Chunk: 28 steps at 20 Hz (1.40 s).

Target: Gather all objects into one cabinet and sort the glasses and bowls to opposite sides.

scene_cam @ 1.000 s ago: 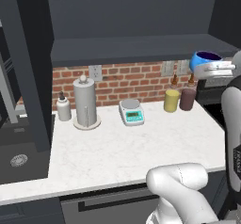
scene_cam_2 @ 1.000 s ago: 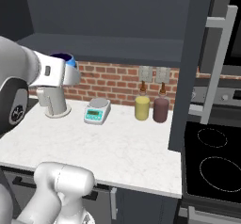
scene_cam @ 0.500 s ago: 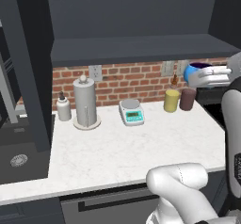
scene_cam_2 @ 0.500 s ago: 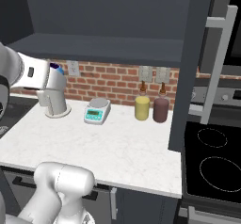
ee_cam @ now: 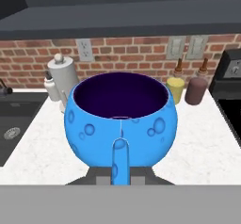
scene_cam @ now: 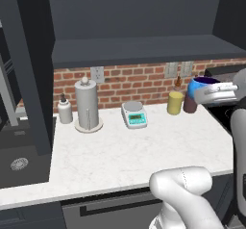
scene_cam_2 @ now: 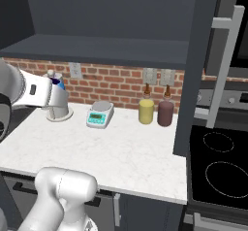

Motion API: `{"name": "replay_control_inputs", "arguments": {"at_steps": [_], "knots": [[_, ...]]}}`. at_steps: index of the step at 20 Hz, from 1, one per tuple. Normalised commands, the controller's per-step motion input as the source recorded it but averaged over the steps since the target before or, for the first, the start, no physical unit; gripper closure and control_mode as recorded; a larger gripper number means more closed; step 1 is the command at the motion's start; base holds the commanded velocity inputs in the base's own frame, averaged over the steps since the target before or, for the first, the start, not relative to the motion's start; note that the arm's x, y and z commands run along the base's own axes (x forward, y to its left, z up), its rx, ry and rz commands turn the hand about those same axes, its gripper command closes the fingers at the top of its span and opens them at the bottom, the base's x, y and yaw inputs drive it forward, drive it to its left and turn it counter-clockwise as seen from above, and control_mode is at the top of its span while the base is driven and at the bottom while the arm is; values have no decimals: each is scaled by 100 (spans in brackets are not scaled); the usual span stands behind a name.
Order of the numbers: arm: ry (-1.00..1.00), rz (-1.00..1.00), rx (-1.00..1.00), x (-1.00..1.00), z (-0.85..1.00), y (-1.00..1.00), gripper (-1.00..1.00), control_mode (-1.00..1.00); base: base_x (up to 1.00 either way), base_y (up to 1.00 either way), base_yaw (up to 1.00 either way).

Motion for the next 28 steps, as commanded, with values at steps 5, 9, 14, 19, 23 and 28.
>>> {"name": "replay_control_inputs", "arguments": {"at_steps": [5, 9, 14, 19, 23, 28], "knots": [[0, 0, 0, 0, -6, 0, 100, -100, 0, 0, 0], [0, 0, 0, -4, 0, 0, 100, -100, 0, 0, 0], [0, 0, 0, 0, 0, 0, 100, 100, -79, 0, 0], [0, 0, 0, 0, 0, 0, 100, 100, -100, 0, 0], [0, 0, 0, 0, 0, 0, 100, 100, -100, 25, 0], [0, 0, 0, 0, 0, 0, 100, 100, -85, 96, 2]]}}
